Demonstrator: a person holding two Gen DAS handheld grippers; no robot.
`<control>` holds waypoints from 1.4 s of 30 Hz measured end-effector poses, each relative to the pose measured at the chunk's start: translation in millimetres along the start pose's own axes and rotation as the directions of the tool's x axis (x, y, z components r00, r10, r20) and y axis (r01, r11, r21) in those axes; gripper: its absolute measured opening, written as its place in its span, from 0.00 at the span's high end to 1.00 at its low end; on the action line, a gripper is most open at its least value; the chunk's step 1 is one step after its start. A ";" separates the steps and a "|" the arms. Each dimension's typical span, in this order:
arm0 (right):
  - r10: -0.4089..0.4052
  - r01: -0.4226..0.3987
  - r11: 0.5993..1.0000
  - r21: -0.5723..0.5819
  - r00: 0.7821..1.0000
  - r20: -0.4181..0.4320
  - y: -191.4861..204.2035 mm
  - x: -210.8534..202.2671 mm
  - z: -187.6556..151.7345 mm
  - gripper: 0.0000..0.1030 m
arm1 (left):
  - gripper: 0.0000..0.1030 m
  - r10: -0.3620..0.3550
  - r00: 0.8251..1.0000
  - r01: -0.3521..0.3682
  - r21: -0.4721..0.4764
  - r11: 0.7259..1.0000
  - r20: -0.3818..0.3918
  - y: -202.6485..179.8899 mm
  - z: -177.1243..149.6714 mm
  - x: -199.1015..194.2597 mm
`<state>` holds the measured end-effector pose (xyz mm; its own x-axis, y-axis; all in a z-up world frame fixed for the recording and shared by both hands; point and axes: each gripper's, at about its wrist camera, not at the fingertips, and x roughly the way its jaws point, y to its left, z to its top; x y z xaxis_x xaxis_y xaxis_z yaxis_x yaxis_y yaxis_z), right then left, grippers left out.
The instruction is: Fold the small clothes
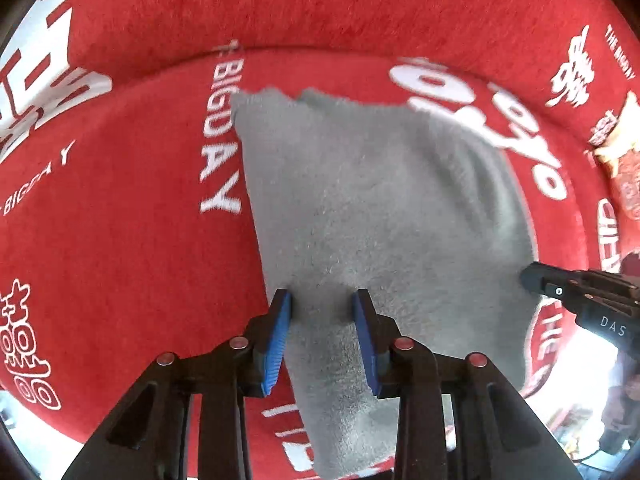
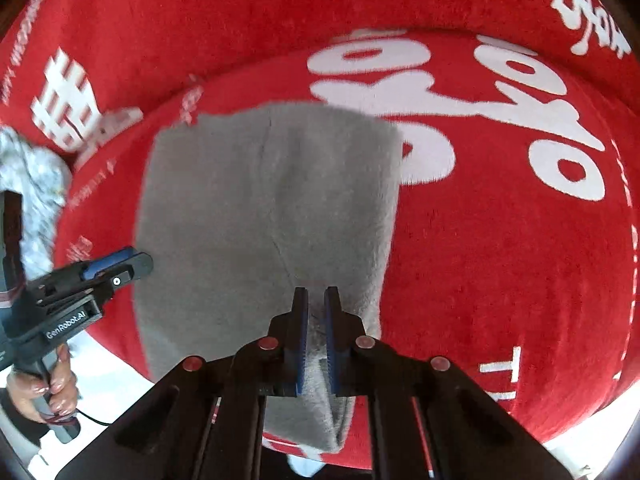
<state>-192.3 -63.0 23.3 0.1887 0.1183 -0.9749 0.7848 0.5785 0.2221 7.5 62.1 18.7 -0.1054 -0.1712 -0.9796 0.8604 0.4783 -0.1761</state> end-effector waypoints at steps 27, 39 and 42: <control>-0.078 0.084 0.994 0.074 0.994 -0.071 -11.1 11.9 -0.4 0.95 | 0.66 0.049 0.996 -0.052 -0.047 0.998 -0.072 0.4 -8.7 -10.3; -0.058 0.071 0.990 0.123 0.993 -0.105 -14.7 3.5 -1.9 0.92 | 0.51 0.084 0.991 -0.092 -0.070 0.993 -0.105 6.5 -14.0 -15.4; -0.046 0.061 0.989 0.138 0.992 -0.114 -16.0 -1.1 -6.7 0.91 | 0.51 0.097 0.988 -0.105 -0.064 0.992 -0.118 7.3 -17.8 -17.9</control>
<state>-208.9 -67.0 20.7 0.0844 0.1829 -0.9795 0.8689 0.4677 0.1622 6.8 84.0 33.3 -0.0794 -0.0206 -0.9966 0.8332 0.5475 -0.0777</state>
